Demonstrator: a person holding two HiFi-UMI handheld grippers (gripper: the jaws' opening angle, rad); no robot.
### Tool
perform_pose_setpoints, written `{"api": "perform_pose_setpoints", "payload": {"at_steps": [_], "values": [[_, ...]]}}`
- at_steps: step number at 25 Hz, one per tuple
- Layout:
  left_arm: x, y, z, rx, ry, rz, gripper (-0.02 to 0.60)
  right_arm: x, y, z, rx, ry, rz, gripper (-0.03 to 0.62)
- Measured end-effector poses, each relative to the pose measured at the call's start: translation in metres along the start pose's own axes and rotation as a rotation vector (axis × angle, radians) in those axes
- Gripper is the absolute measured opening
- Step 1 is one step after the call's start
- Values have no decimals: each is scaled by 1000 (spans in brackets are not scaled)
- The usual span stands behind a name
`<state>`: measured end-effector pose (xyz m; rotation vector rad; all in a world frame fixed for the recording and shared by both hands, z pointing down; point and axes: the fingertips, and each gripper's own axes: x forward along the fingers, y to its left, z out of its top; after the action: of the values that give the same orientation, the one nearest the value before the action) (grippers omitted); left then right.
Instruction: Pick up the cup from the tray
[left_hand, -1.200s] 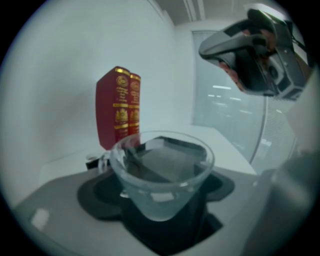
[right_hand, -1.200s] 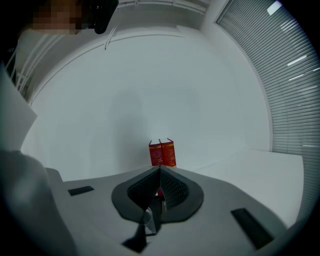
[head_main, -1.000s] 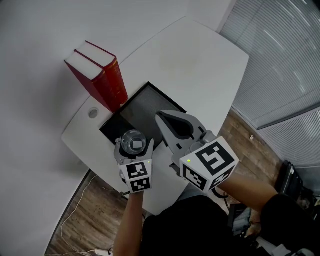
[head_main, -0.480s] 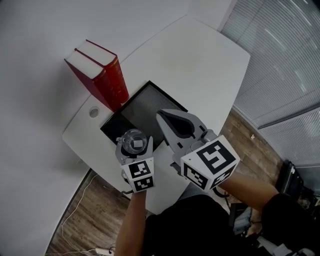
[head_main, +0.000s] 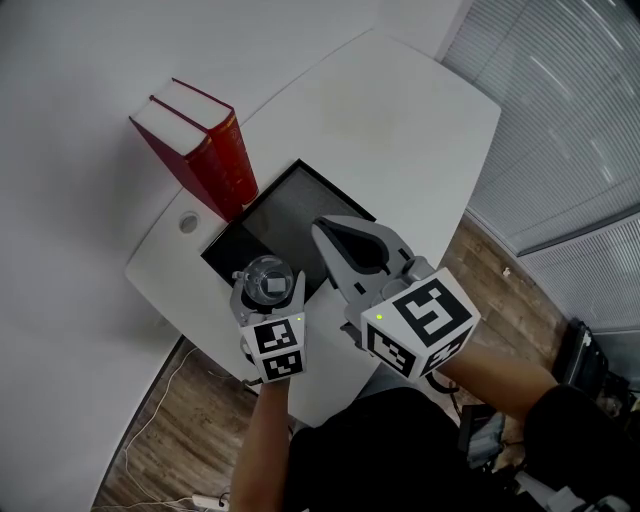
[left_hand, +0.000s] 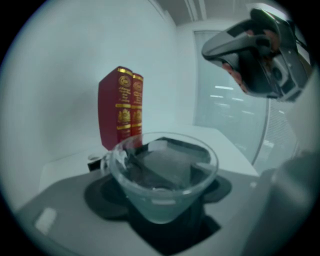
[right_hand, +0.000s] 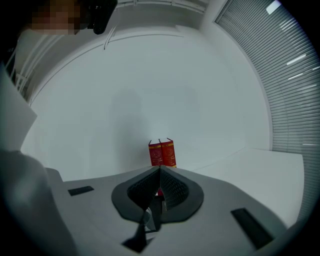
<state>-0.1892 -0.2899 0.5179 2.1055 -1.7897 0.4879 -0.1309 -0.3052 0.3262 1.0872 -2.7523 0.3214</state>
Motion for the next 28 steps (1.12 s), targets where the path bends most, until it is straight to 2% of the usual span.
{"api": "perform_pose_setpoints", "payload": {"at_steps": [8,21,28], "values": [[-3,7,1,-38,-21,17,385,-2,-4,2,1,-7,-7,14],[-14,16,16,-17,-100,43,387,-2,-5,1,1,-8,-4,14],[-23,19,40,-6,-156,45,387,0,-5,3,3,-13,0,14]]}}
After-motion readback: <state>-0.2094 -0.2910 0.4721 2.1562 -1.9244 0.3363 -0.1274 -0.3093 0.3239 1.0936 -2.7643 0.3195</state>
